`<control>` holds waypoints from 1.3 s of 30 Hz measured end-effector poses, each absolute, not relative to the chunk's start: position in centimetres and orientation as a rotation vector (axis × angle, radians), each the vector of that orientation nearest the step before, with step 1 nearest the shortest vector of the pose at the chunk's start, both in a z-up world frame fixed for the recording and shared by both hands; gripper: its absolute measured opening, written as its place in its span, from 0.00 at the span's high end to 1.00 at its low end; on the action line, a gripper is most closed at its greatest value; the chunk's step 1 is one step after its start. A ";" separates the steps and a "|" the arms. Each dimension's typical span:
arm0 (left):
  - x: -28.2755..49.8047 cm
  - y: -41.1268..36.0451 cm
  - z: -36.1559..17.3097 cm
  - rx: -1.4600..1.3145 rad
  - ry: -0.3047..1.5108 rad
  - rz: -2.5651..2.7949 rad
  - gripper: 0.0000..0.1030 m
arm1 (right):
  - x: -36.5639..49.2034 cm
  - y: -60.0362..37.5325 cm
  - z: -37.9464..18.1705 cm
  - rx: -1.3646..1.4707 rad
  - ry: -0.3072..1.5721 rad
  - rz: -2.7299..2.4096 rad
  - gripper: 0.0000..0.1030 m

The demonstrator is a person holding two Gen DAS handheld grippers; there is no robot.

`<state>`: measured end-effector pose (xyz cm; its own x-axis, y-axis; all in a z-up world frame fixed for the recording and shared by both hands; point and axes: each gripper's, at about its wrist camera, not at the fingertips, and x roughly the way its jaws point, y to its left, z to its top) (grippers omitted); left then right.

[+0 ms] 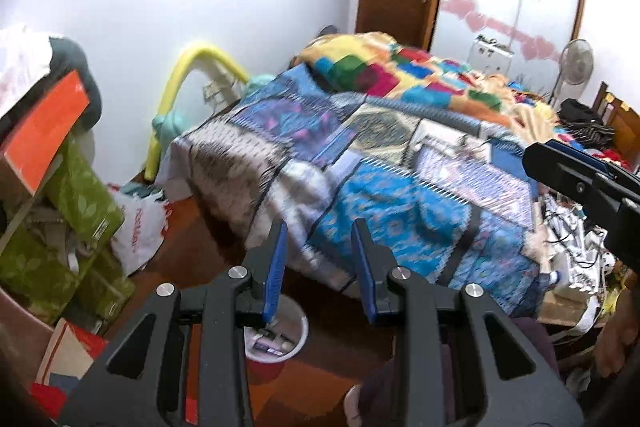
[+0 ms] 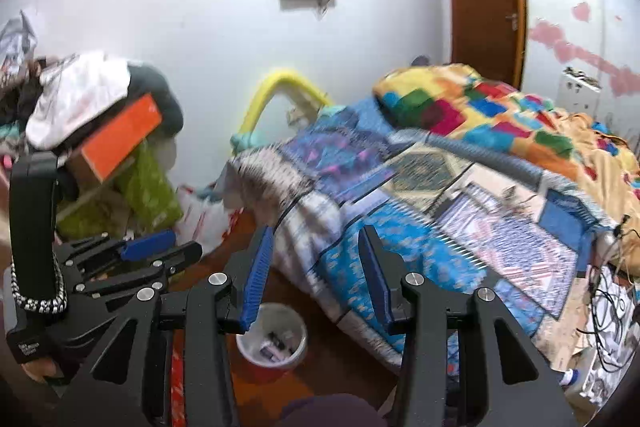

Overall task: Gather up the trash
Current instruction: 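Move both open tools back over the items on the bed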

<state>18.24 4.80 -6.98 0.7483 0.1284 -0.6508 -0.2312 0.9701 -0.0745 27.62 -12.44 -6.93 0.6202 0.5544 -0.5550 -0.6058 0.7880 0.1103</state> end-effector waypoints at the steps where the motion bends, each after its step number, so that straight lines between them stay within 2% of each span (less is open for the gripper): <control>1: 18.4 4.3 -6.6 -0.151 0.690 0.191 0.69 | 27.6 -13.1 -6.6 -0.085 0.595 0.659 0.60; 7: 20.2 0.8 -4.7 -0.133 0.647 0.135 0.68 | 28.4 -17.3 -4.9 -0.052 0.537 0.581 0.60; 16: 25.5 -3.6 -4.3 -0.106 0.629 0.062 0.42 | 32.1 -22.6 -5.5 -0.045 0.540 0.417 0.59; 18: 26.9 -4.2 -4.7 -0.100 0.638 0.058 0.38 | 33.4 -23.6 -6.1 -0.054 0.555 0.374 0.54; 21: 29.4 -5.0 -5.5 -0.097 0.658 0.030 0.36 | 34.9 -25.3 -7.0 -0.057 0.564 0.316 0.31; 22: 30.4 -5.2 -6.0 -0.101 0.674 0.009 0.36 | 35.3 -25.9 -7.3 -0.055 0.566 0.302 0.29; 39: 45.4 -7.7 -13.8 -0.128 0.813 -0.034 0.33 | 45.6 -30.0 -13.6 -0.028 0.729 0.235 0.28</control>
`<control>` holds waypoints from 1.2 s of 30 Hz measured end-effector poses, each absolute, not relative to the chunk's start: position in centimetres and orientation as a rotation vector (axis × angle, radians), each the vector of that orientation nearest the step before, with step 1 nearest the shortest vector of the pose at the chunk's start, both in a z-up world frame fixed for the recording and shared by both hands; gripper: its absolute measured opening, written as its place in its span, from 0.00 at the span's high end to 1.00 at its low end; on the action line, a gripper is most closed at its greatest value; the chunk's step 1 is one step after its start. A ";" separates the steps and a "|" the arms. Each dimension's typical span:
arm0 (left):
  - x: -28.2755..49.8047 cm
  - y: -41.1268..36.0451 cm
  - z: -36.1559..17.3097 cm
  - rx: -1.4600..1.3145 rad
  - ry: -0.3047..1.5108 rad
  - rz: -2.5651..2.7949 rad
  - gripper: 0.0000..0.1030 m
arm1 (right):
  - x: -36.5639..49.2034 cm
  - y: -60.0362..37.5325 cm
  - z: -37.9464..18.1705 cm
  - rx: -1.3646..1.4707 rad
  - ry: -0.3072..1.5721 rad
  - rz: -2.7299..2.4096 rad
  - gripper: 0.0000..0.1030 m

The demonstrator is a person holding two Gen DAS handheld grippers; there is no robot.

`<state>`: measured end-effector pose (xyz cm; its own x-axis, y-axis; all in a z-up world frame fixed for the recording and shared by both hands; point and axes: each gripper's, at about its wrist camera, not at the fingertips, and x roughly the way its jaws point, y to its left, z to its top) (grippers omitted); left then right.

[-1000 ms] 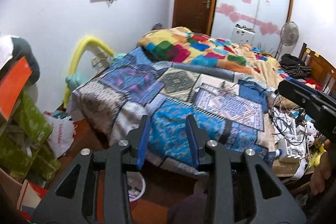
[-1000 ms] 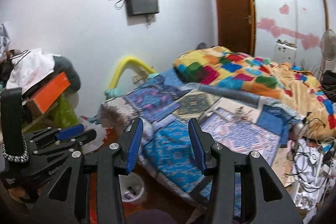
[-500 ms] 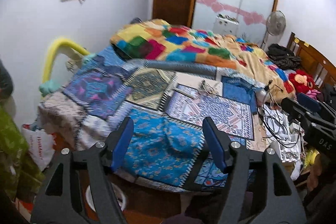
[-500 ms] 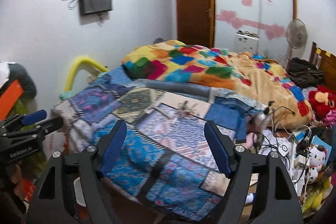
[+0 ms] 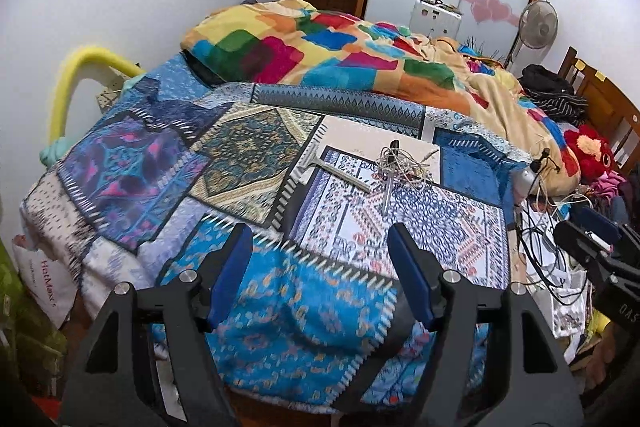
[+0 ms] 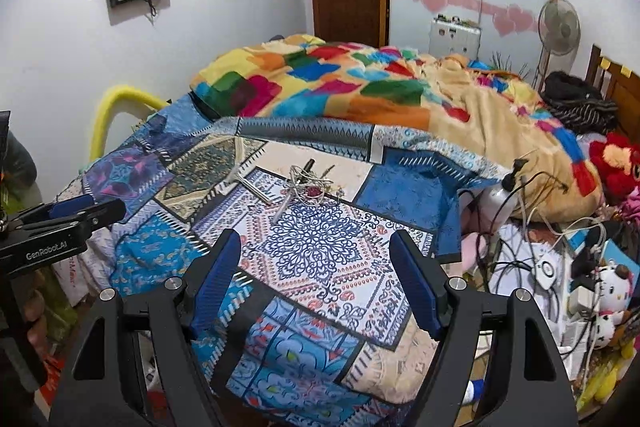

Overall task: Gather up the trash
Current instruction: 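Move both open tools back over the items on the bed, then grasp the white razor with the left tool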

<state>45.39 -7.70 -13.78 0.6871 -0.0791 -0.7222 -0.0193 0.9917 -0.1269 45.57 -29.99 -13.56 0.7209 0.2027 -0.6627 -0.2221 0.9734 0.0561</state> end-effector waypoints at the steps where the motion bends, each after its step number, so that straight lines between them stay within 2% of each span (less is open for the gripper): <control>1: 46.4 -8.0 -14.2 -0.120 0.818 -0.036 0.33 | 46.0 -30.0 -13.9 -0.025 0.735 0.233 0.28; 20: 60.5 -10.6 -23.6 -0.193 0.919 -0.044 0.33 | 59.3 -30.0 -20.8 0.121 0.865 0.343 0.29; 22: 61.6 -11.0 -24.5 -0.177 0.921 -0.027 0.37 | 60.5 -29.7 -21.4 0.130 0.881 0.365 0.32; 30: 63.7 -11.7 -26.7 -0.154 0.932 0.007 0.68 | 64.1 -26.7 -24.1 0.083 0.964 0.503 0.43; 32: 63.7 -12.2 -26.8 -0.128 0.921 0.006 0.75 | 64.4 -26.1 -24.8 0.033 0.975 0.489 0.51; 33: 63.6 -12.4 -26.8 -0.110 0.917 0.012 0.82 | 64.5 -25.7 -25.2 0.002 0.986 0.482 0.60; 34: 63.5 -12.5 -26.8 -0.104 0.916 0.003 0.84 | 64.6 -25.7 -25.4 -0.006 0.994 0.482 0.69; 36: 63.3 -12.7 -26.9 -0.097 0.917 -0.018 0.92 | 64.4 -25.9 -25.5 0.003 0.991 0.481 0.74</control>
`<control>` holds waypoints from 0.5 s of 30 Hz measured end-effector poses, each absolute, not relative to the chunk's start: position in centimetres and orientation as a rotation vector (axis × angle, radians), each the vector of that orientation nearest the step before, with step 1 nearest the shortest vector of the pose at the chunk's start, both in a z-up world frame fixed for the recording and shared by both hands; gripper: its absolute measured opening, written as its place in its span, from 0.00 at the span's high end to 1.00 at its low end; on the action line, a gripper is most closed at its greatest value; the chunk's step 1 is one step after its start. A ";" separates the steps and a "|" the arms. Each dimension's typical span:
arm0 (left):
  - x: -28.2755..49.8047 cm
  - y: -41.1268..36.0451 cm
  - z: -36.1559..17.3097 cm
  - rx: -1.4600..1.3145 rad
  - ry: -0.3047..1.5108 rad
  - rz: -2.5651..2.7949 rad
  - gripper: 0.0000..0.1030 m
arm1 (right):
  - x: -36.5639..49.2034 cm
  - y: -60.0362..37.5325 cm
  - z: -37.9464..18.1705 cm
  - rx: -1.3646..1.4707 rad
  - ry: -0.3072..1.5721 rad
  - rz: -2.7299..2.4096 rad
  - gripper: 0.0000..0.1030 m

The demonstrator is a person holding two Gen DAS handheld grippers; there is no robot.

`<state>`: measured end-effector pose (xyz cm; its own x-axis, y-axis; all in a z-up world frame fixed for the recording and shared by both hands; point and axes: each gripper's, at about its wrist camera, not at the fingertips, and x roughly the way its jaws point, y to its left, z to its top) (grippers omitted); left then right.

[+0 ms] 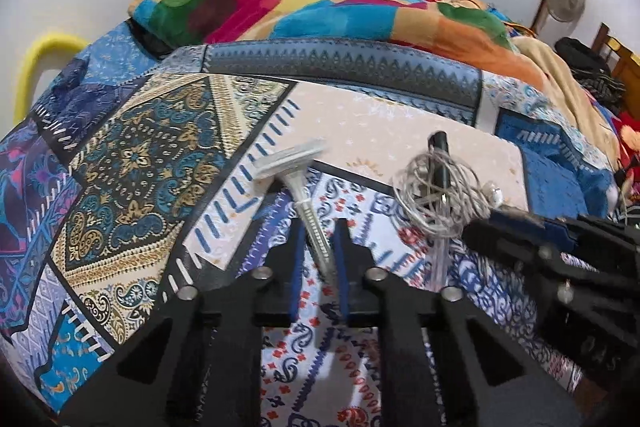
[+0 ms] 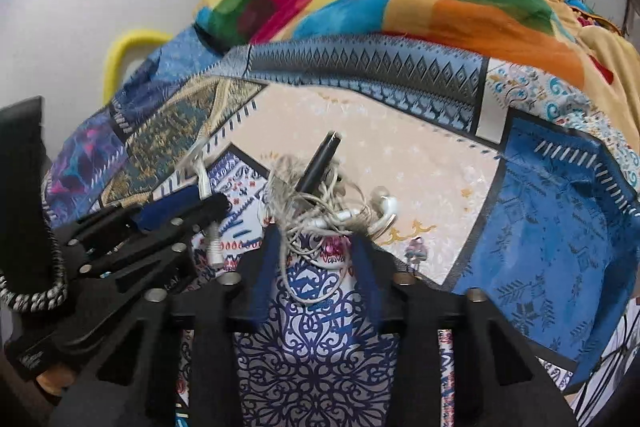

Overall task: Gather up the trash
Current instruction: 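Grasp the white razor with the left tool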

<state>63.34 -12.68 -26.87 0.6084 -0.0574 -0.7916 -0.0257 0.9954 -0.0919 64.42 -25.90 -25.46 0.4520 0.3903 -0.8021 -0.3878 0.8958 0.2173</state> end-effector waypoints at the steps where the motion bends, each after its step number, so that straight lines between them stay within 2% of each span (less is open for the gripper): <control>1: 63.1 -12.8 -26.9 -0.091 0.920 -0.034 0.92 | 64.3 -26.0 -25.3 0.002 0.985 0.482 0.84; 3: 62.6 -13.0 -26.8 -0.084 0.930 -0.069 0.92 | 63.9 -26.2 -24.7 0.017 0.974 0.495 0.95; 15: 56.2 -13.5 -26.3 -0.014 1.004 -0.197 0.92 | 58.8 -29.0 -22.5 0.043 0.941 0.488 0.97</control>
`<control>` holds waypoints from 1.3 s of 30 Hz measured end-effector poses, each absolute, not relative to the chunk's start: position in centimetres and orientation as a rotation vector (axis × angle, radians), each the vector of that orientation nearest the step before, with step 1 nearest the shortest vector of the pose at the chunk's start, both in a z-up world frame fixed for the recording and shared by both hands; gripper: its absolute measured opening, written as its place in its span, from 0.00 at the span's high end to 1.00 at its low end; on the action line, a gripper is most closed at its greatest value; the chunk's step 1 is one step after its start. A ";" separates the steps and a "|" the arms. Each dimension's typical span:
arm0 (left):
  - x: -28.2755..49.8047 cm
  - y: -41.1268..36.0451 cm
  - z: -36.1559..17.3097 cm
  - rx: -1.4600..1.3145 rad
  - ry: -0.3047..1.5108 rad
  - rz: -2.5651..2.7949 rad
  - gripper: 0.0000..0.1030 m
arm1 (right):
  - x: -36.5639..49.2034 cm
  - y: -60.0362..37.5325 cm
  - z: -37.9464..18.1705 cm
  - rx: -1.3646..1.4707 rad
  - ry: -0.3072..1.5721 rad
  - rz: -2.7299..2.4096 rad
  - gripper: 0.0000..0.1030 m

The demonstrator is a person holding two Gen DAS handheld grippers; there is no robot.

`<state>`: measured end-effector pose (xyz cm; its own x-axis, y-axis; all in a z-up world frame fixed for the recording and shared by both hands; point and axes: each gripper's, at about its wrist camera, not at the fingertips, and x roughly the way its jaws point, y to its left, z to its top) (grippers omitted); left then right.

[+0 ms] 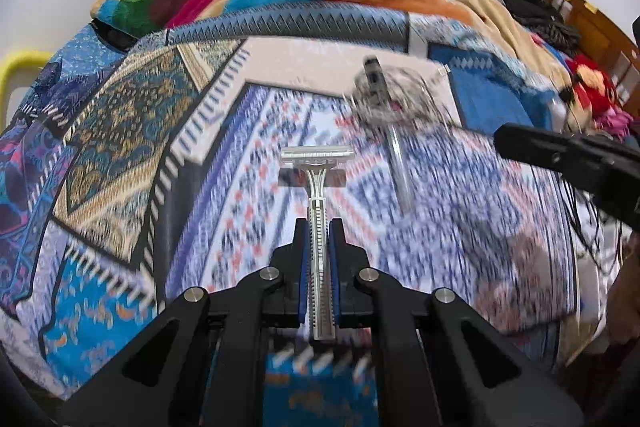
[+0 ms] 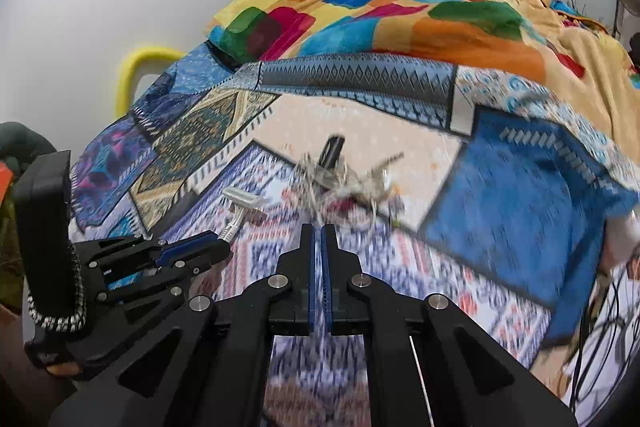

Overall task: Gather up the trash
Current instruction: 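Grasp the white razor with the left tool, then grasp the white earphone cable with the right tool while the left tool holds the razor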

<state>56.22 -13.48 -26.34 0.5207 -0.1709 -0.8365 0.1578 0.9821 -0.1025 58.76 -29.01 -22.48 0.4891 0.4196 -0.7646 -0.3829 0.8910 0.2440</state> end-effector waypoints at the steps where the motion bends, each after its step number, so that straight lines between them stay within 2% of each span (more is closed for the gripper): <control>1: 55.7 -13.6 -26.4 -0.007 1.010 -0.202 0.92 | 58.4 -29.1 -22.5 0.044 0.945 0.487 0.97; 8: 54.5 -13.7 -26.7 0.003 1.030 -0.198 0.92 | 56.9 -30.0 -22.2 -0.023 0.954 0.464 0.96; 11: 54.9 -13.7 -26.7 -0.009 1.040 -0.202 0.91 | 58.1 -30.9 -22.9 -0.017 0.988 0.412 0.90; 13: 55.3 -13.5 -26.7 -0.018 1.039 -0.208 0.88 | 59.1 -31.8 -23.3 0.012 0.993 0.375 0.89; 15: 55.7 -13.5 -26.7 -0.022 1.030 -0.215 0.80 | 60.5 -32.4 -23.8 0.037 1.011 0.349 0.89; 19: 56.2 -13.6 -26.8 -0.006 0.999 -0.206 0.77 | 61.9 -32.2 -23.8 0.068 1.005 0.363 0.88; 20: 56.3 -13.7 -26.8 0.003 0.992 -0.202 0.77 | 62.3 -31.8 -23.8 0.060 0.999 0.370 0.86; 21: 56.4 -13.9 -26.8 0.012 0.984 -0.197 0.77 | 62.8 -31.3 -23.9 0.043 0.994 0.373 0.75; 22: 56.6 -13.9 -26.8 0.015 0.979 -0.194 0.77 | 63.1 -31.1 -24.0 0.037 0.990 0.366 0.60; 23: 56.8 -14.0 -26.8 0.017 0.973 -0.193 0.77 | 63.3 -30.9 -24.2 0.039 0.979 0.356 0.57; 26: 57.2 -14.0 -26.9 0.025 0.946 -0.191 0.77 | 63.9 -30.2 -24.3 0.078 0.972 0.401 0.57; 29: 57.4 -14.1 -27.0 0.055 0.921 -0.172 0.88 | 63.5 -29.1 -23.3 0.106 0.928 0.485 0.57; 31: 57.5 -13.9 -27.1 0.045 0.914 -0.184 0.91 | 63.4 -27.9 -22.7 0.086 0.912 0.537 0.56; 35: 57.6 -13.4 -27.1 0.015 0.912 -0.196 0.92 | 64.4 -24.8 -23.3 -0.046 0.973 0.528 0.56; 39: 57.6 -13.3 -27.1 0.011 0.913 -0.197 0.92 | 66.4 -24.6 -25.6 -0.022 1.050 0.459 0.57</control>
<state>57.55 -13.29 -27.10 0.5949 -0.1649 -0.7867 0.1746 0.9819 -0.0739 66.40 -24.59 -25.61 0.4122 0.3547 -0.8392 -0.3751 0.9055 0.1985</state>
